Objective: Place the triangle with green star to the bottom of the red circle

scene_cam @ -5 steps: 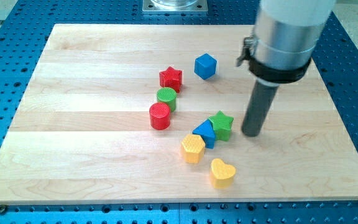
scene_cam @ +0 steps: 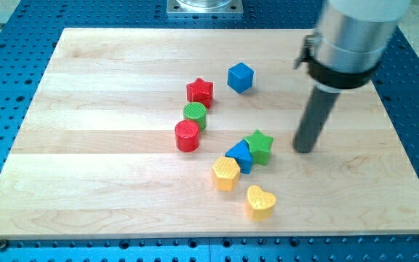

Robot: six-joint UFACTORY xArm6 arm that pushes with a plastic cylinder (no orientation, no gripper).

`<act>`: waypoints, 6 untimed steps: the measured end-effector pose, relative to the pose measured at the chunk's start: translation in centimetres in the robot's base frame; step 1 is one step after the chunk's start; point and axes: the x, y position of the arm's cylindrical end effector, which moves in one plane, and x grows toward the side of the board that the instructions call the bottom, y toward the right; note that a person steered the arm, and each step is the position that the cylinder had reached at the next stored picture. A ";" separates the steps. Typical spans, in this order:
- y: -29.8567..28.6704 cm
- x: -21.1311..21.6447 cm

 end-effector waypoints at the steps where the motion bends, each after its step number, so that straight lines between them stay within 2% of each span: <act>1: -4.7 0.0; 3: -13.5 1.2; 4: -11.8 1.3; 5: -13.3 2.0; 6: -10.9 3.1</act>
